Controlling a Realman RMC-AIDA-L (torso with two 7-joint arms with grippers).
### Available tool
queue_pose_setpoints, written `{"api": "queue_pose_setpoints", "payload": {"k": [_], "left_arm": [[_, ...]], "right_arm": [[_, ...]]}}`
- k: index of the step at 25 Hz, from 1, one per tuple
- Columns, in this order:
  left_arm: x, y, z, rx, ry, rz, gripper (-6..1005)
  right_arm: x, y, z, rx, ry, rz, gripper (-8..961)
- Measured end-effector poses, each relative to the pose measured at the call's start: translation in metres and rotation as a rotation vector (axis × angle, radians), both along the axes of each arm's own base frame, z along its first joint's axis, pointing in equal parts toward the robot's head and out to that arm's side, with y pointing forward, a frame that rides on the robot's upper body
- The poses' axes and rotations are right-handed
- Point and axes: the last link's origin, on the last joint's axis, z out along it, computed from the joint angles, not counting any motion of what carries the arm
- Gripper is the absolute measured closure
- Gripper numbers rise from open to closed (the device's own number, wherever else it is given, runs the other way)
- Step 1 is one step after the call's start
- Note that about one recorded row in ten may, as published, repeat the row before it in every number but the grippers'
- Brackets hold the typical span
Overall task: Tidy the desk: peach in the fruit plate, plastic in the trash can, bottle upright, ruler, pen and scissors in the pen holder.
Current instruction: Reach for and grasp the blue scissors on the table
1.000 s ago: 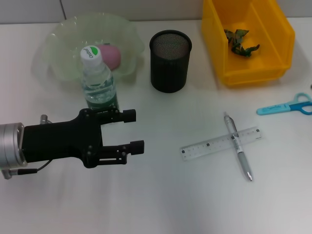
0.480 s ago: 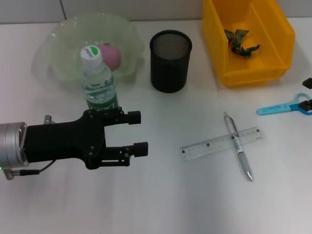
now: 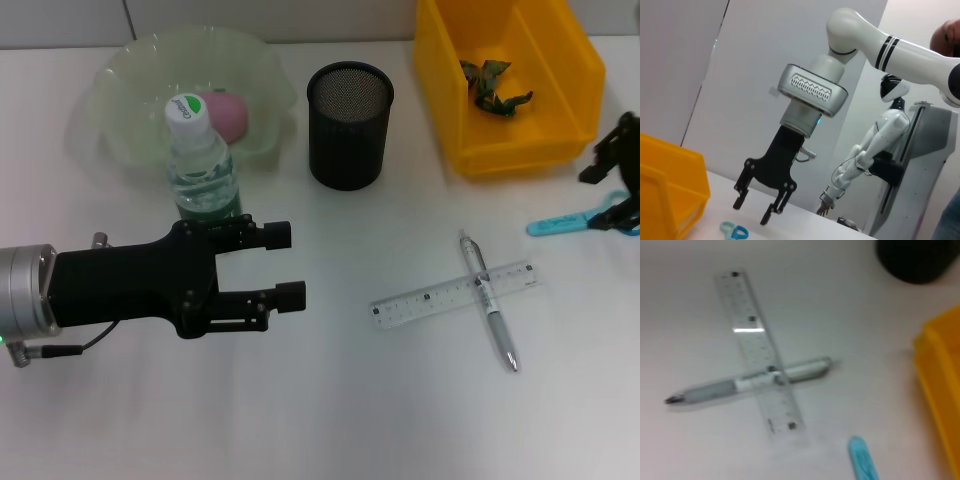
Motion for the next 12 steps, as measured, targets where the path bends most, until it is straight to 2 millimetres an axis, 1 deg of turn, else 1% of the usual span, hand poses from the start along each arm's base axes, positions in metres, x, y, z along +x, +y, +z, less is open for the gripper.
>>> {"api": "queue_pose_setpoints", "payload": {"k": [1, 2, 6, 10, 12], "left_arm": [[0.0, 0.0, 0.0, 0.0, 0.0, 0.0, 215], [0.0, 0.0, 0.0, 0.002, -0.004, 0.006, 215], [0.001, 0.001, -0.002, 0.019, -0.031, 0.034, 215], [0.001, 0.0, -0.004, 0.021, -0.039, 0.046, 215], [0.0, 0.0, -0.003, 0.025, -0.043, 0.053, 215]], "right_arm": [[-0.002, 0.0, -0.009, -0.026, -0.013, 0.02, 329], [-0.002, 0.0, -0.009, -0.026, -0.013, 0.02, 327], [-0.004, 0.0, -0.034, -0.08, -0.067, 0.069, 320], [-0.001, 0.002, -0.04, -0.083, -0.086, 0.116, 312], [0.0, 0.002, -0.041, -0.087, -0.09, 0.138, 272]]}}
